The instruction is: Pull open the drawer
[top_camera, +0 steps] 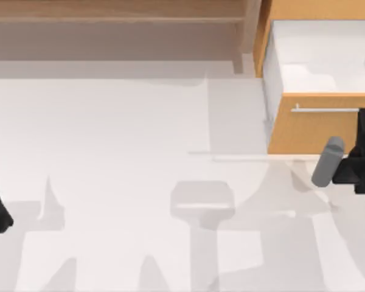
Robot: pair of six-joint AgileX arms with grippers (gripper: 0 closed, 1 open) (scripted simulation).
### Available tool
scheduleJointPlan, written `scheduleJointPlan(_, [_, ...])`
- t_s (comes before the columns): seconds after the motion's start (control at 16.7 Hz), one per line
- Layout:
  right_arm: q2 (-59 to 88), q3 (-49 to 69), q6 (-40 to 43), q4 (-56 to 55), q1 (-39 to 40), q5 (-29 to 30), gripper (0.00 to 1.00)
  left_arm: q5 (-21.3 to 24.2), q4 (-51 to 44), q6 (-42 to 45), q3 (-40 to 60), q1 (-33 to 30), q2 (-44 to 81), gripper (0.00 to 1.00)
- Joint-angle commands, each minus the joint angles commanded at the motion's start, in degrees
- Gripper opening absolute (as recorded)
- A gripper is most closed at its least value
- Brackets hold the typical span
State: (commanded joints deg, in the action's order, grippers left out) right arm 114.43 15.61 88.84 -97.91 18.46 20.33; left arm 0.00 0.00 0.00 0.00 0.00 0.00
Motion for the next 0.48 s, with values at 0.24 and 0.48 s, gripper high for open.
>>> scheduleJointPlan(0.24, [0.0, 0.0, 0.0, 0.0, 0.0, 0.0, 0.53, 0.0, 0.0, 0.0, 0.0, 0.0, 0.0, 1.0])
scheduleJointPlan(0.48, [0.0, 0.0, 0.0, 0.0, 0.0, 0.0, 0.83, 0.0, 0.0, 0.0, 0.0, 0.0, 0.0, 1.0])
